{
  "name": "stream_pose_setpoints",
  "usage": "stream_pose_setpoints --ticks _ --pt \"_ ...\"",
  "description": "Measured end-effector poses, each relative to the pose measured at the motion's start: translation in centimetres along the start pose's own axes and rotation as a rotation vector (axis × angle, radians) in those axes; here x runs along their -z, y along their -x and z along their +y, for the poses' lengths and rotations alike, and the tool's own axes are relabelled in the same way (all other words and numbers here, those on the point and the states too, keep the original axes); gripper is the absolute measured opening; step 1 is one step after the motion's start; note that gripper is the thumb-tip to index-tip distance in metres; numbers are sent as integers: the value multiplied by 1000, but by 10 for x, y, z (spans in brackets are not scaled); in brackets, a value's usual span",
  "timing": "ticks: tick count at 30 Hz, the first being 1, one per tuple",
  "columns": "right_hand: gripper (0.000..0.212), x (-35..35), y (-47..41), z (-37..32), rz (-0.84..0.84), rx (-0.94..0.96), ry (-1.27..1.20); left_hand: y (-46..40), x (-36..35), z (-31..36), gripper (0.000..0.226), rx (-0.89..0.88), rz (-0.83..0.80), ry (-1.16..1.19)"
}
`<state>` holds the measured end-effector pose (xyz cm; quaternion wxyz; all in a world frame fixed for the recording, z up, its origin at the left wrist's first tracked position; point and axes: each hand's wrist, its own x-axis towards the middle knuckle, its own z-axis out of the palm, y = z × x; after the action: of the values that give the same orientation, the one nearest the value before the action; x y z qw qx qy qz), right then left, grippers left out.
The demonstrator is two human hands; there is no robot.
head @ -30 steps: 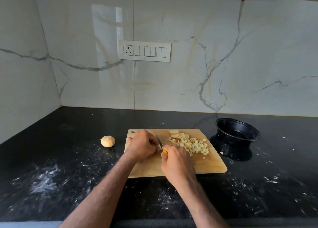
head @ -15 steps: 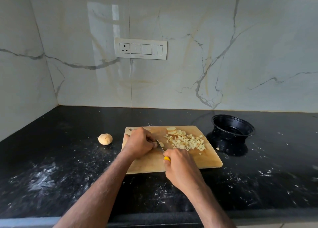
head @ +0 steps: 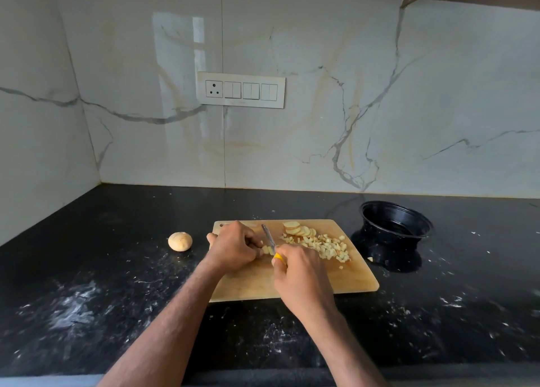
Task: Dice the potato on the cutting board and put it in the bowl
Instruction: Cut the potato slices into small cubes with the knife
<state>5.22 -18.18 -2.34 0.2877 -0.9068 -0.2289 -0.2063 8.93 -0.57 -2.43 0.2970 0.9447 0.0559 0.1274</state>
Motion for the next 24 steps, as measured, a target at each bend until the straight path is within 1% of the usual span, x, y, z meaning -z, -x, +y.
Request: stream_pose_setpoints --ticks 6,9,14,18,22,24 --pt "27 -18 -3 -1 -13 -16 18 2 -2 2 10 -7 34 32" --pt "25 -19 -4 -1 -22 -16 37 2 -2 2 11 8 47 6" --pt "21 -19 -5 -4 -57 -1 79 0 -5 -2 25 23 64 -28" --pt "20 -19 -5 -4 -90 18 93 -1 -8 -3 16 34 82 -44" --pt "21 -14 0 -3 -137 21 93 -2 -10 -3 13 31 89 -36" --pt "15 -9 5 -2 -159 19 90 -2 -11 -3 12 33 106 -52"
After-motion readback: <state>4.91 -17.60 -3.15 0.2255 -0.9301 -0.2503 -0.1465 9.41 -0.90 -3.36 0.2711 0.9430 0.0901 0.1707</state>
